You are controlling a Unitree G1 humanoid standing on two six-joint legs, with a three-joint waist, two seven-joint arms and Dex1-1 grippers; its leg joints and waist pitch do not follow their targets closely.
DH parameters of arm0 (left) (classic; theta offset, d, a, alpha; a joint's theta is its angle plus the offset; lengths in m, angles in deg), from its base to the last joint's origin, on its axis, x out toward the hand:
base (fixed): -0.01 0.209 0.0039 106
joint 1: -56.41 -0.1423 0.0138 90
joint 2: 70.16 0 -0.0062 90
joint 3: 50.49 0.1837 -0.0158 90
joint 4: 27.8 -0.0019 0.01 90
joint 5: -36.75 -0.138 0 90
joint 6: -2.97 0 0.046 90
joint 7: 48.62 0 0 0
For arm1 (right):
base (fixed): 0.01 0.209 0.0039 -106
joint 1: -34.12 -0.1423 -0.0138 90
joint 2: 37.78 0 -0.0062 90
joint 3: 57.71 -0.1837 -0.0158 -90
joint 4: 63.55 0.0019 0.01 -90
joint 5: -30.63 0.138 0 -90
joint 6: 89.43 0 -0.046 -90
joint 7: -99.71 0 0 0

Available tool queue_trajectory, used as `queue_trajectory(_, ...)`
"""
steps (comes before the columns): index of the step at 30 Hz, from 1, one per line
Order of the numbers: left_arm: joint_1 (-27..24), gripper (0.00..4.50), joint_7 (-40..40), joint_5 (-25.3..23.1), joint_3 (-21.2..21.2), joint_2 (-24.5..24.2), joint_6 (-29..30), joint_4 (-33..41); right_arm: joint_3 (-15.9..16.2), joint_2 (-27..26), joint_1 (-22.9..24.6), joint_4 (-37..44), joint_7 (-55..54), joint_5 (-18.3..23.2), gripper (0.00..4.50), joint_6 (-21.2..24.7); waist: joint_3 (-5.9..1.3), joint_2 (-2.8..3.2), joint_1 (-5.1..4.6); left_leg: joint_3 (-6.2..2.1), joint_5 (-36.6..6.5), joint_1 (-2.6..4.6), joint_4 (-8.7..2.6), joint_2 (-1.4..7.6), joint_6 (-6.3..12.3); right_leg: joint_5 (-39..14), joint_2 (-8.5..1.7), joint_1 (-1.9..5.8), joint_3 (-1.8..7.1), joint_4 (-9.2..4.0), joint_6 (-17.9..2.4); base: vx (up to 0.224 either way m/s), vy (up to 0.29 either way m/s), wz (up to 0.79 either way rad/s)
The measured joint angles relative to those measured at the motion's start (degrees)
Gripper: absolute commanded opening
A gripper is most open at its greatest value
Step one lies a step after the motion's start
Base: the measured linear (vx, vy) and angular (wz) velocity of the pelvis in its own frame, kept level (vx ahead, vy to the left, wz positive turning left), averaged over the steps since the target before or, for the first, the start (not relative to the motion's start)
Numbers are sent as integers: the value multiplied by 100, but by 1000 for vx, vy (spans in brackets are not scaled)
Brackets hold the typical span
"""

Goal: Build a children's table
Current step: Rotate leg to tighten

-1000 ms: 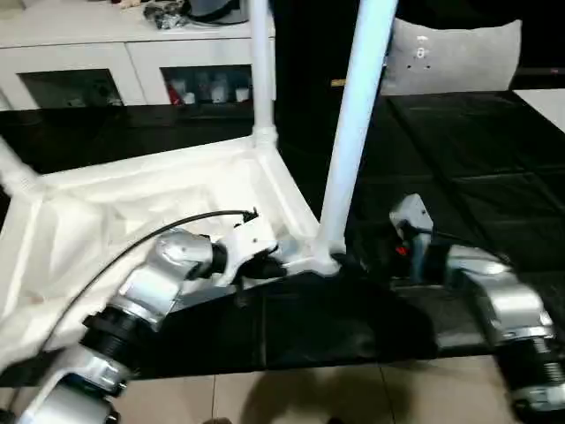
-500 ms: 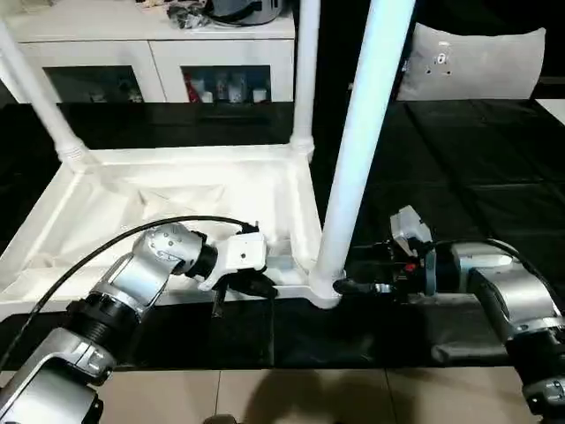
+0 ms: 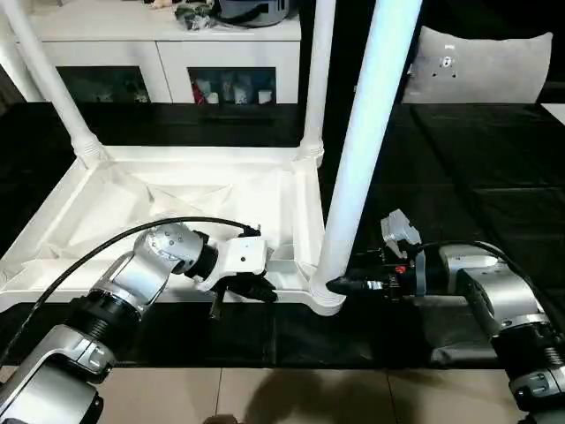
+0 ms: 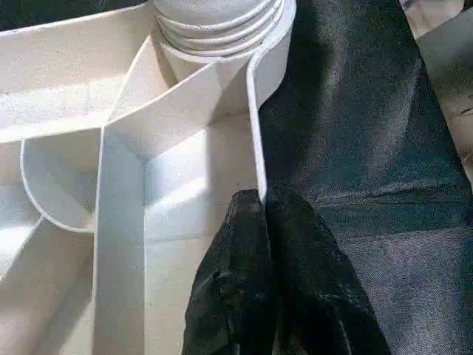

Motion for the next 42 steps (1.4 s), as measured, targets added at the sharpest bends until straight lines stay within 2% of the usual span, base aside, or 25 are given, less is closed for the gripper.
queue_trajectory(7, -152, 0, 1, 48, -110, -8, 198, 161, -40, -73, 107, 127, -55, 43, 193, 123, -6, 7, -12, 2, -1, 10, -5, 0, -2, -4, 0, 7, 1, 0, 0, 0, 0, 0)
queue_trajectory(10, -292, 0, 45, 138, -199, 26, 675, 438, -71, -164, 276, 394, -279, 91, 193, 304, -8, 9, -19, 5, -1, 14, -10, 1, -2, -8, 0, 8, 3, 0, 0, 0, 0, 0)
queue_trajectory(12, -432, 0, 246, 137, -324, 58, 1152, 696, -132, -291, 377, 604, -646, 68, 193, 506, -12, 15, -71, 10, -1, 30, -13, 0, -2, -8, 0, 18, 8, 0, 0, 0, 0, 0)
queue_trajectory(14, -530, 0, 633, 126, -490, 169, 1620, 829, -273, -570, 400, 631, -1233, -10, 193, 669, -11, 14, -170, 14, 3, 48, -12, -2, -8, -8, 0, 30, 9, 4, 0, 0, 0, 0)
queue_trajectory(18, -612, 0, 1388, 44, -688, 560, 2358, 1030, -565, -1069, 389, 624, -2429, -192, 193, 869, -10, 13, -448, 10, 6, 46, 11, 6, -10, -7, -2, 42, -24, -30, 2, 0, 0, 0)
queue_trajectory(21, -596, 0, 2145, -142, -849, 1116, 2858, 1036, -776, -1565, 223, 444, -3589, -434, 192, 905, -9, 17, -703, 0, 5, 51, 16, 25, -9, -4, -1, 84, -87, -112, 8, 0, 0, 0)
queue_trajectory(24, -558, 0, 2905, -326, -960, 1570, 3151, 998, -898, -2033, -106, 49, -4681, -646, 192, 856, -13, 35, -915, -60, 4, 45, 21, 46, -8, 0, -15, 132, -211, -206, 13, 0, 0, 0)
queue_trajectory(27, -444, 0, 3487, -465, -967, 1916, 3254, 829, -1005, -2324, -355, -326, -5437, -751, 192, 699, -10, 39, -985, -95, 3, 46, 18, 30, -7, 0, -11, 156, -216, -227, 14, 0, 0, 0)
queue_trajectory(28, -418, 0, 3590, -501, -965, 1978, 3254, 789, -1041, -2371, -402, -412, -5550, -766, 226, 623, -10, 39, -992, -99, 1, 45, 16, 25, -5, 0, -13, 157, -216, -227, 14, 0, 0, 0)
queue_trajectory(29, -399, 0, 3680, -539, -964, 2042, 3254, 765, -1053, -2399, -412, -460, -5631, -811, 226, 515, -9, 43, -989, -104, -1, 41, 14, 24, -3, 1, -13, 158, -216, -226, 14, 0, 0, 0)
queue_trajectory(30, -385, 0, 3746, -545, -962, 2080, 3254, 752, -1054, -2409, -411, -508, -5684, -845, 261, 393, -8, 45, -978, -109, -3, 34, 10, 21, 0, 2, -13, 157, -215, -225, 17, 0, 0, 0)
queue_trajectory(32, -365, 0, 3735, -538, -894, 2080, 3214, 757, -1082, -2385, -395, -539, -5653, -840, 264, 355, -8, 46, -931, -112, -6, 29, -4, 17, 3, 7, -13, 154, -210, -223, 21, 0, 0, 0)
queue_trajectory(33, -364, 0, 3688, -534, -847, 2074, 3139, 764, -1133, -2352, -386, -540, -5597, -811, 283, 347, -8, 46, -907, -116, -6, 20, -16, 13, 3, 11, -13, 147, -204, -217, 20, 0, 0, 0)
queue_trajectory(37, -358, 0, 3365, -488, -696, 1819, 2769, 804, -1154, -1874, -246, -371, -4867, -609, 310, 262, -13, 51, -711, -126, -6, -47, -28, 5, 12, 13, -13, 81, -180, -142, 5, 0, 0, 0)
queue_trajectory(39, -354, 0, 3199, -485, -663, 1718, 2596, 805, -1136, -1703, -202, -337, -4519, -553, 322, 246, -17, 57, -598, -122, 0, -64, -26, 9, 20, -19, -14, 31, -171, -64, -44, 0, 0, 0)
queue_trajectory(40, -353, 0, 3114, -478, -648, 1660, 2514, 807, -1112, -1617, -188, -311, -4354, -540, 342, 227, -17, 58, -553, -122, -2, -74, -19, 9, 17, -34, -15, 7, -167, -30, -56, 0, 0, 0)
queue_trajectory(42, -344, 0, 2923, -469, -580, 1526, 2365, 809, -1056, -1383, -140, -255, -3967, -452, 350, 203, -18, 59, -467, -119, -1, -73, -21, 14, 17, -56, -13, -10, -168, 2, -68, 0, 0, 0)
